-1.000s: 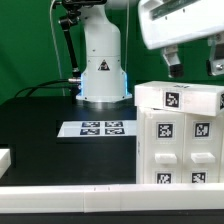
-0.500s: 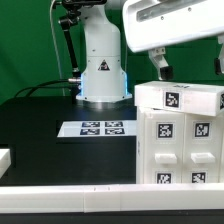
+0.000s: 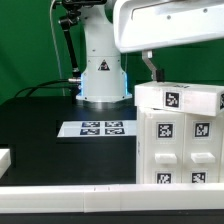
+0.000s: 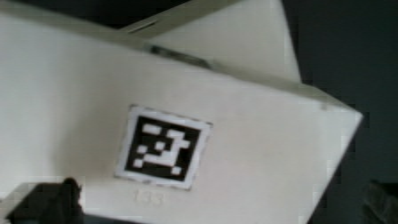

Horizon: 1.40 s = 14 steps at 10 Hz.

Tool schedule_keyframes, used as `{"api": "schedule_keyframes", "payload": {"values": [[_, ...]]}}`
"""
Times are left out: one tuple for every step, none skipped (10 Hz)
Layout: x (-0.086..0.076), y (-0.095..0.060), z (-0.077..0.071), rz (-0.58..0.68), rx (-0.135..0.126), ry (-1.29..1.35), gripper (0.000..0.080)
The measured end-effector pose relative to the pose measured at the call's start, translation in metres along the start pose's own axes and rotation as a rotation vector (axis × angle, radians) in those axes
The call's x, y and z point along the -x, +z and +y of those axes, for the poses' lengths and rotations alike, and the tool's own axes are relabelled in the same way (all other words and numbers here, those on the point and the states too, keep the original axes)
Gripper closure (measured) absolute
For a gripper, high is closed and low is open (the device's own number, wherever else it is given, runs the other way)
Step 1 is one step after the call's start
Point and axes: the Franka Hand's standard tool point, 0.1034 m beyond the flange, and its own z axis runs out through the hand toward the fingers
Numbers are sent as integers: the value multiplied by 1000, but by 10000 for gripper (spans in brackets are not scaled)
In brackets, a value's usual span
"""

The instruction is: Assemble cabinet

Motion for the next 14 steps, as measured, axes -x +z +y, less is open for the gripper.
{"api": "schedule_keyframes", "payload": {"values": [[-2, 1, 2, -20, 11, -77, 3], [-3, 1, 3, -13, 16, -132, 3], [-3, 1, 5, -15, 22, -207, 3], [-3, 1, 6, -16, 26, -259, 3], [-3, 1, 7, -19, 32, -351, 3], [-2, 2, 6, -26, 40, -474, 3], [0, 4, 6, -33, 38, -574, 3], [2, 7, 7, -47, 42, -667, 3], [3, 8, 7, -59, 50, -761, 3], [4, 9, 5, -66, 60, -828, 3], [5, 9, 4, -71, 64, -871, 3], [6, 10, 4, -76, 69, -919, 3], [6, 12, 5, -78, 70, -915, 3], [7, 15, 7, -84, 71, -909, 3]]}}
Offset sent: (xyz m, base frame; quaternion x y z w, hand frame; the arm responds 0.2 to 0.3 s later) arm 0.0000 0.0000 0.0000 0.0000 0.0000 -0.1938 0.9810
